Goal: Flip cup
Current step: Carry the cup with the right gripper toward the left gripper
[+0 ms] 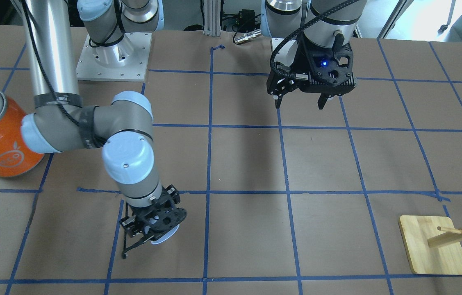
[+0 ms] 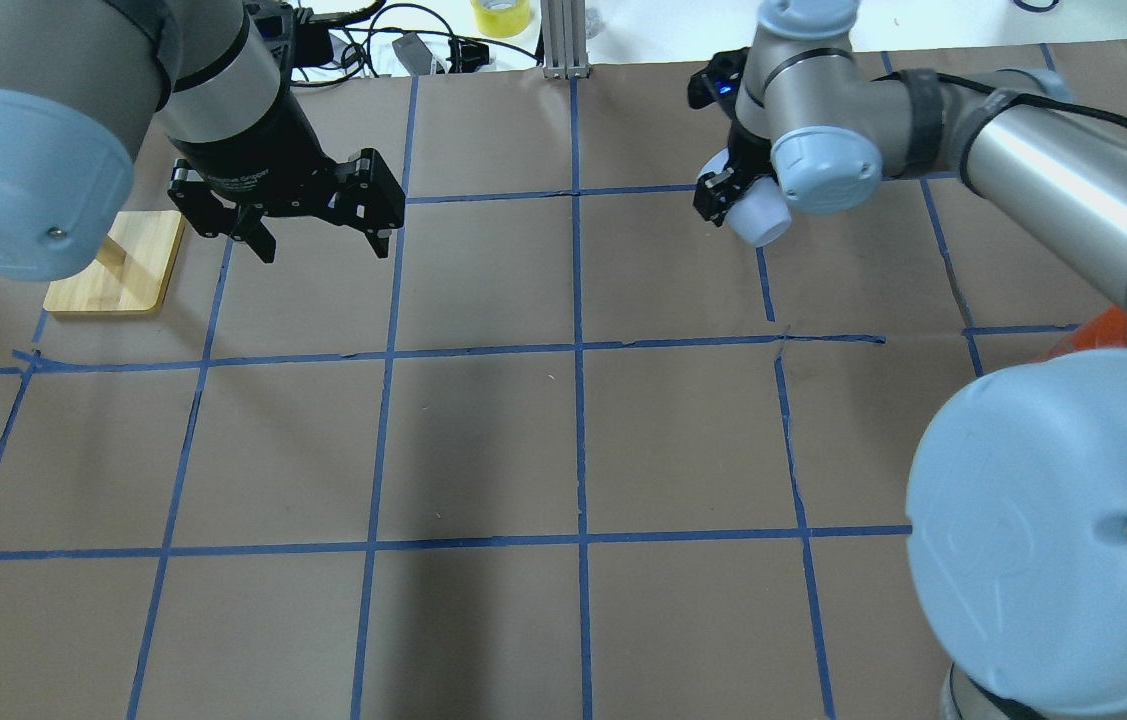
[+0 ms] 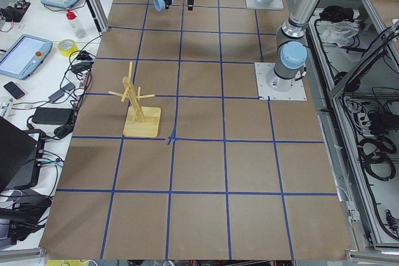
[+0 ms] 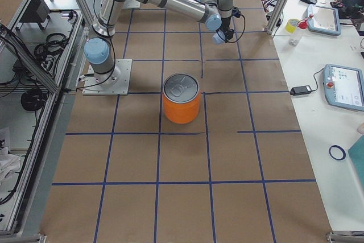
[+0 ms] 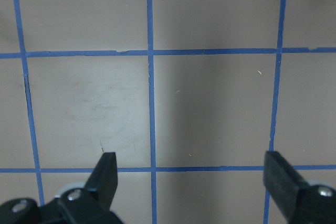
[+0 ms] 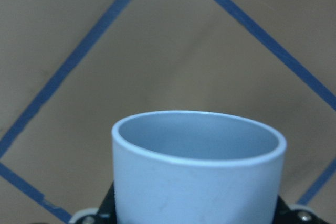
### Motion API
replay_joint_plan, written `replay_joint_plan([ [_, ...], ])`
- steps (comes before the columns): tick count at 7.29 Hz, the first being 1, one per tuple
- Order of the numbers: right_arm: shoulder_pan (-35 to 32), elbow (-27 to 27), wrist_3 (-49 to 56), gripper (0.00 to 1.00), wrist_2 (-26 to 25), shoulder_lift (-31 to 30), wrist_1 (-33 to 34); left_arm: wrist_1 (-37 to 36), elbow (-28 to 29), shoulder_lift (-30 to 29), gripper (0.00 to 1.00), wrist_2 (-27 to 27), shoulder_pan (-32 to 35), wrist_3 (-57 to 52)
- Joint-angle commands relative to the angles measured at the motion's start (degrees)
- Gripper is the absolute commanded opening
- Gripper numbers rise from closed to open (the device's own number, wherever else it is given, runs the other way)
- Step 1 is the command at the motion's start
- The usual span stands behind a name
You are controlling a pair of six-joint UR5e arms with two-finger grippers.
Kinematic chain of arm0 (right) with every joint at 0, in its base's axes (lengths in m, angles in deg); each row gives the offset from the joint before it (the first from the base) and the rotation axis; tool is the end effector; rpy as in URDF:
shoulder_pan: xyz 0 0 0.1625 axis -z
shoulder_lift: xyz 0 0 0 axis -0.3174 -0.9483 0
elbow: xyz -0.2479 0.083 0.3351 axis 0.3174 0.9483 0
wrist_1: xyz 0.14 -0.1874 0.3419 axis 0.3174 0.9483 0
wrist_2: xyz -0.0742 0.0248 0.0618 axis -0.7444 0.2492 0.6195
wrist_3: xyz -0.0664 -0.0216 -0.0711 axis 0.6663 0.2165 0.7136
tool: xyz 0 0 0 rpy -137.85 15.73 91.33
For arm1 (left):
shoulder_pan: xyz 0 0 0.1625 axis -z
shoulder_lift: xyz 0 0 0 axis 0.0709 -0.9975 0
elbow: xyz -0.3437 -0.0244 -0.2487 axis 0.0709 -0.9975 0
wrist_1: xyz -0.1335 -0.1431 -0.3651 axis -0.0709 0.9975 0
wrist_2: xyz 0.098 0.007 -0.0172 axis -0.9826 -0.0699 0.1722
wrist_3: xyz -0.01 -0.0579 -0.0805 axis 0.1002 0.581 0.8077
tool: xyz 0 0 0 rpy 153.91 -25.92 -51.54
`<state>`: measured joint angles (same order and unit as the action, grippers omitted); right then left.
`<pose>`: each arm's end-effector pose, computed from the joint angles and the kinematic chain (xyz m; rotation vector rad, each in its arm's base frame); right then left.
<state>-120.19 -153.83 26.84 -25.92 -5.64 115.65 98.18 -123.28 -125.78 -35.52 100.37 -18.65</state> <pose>0.2661 -0.6393 0.2433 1.1490 -2.8775 0.1466 -0.1859 -0.4789 0.4895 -0.0061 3.1357 -0.0793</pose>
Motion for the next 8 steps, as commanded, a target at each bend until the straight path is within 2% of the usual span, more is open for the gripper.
replay_joint_plan([
  [1, -4.04, -0.4, 9.34, 0.0, 4.5, -0.85, -0.3, 0.0, -0.78, -0.13, 1.0, -0.01, 0.12, 0.16],
  [3, -2.99, -0.84, 19.38, 0.0, 5.6, -1.48, -4.86, -0.09, -1.58, 0.05, 1.0, -0.01, 0.2, 0.17],
  [8, -4.39, -0.75, 21.86, 0.0, 7.1, -1.56, -3.73, 0.09, -1.67, 0.05, 0.98, -0.01, 0.47, -0.01],
])
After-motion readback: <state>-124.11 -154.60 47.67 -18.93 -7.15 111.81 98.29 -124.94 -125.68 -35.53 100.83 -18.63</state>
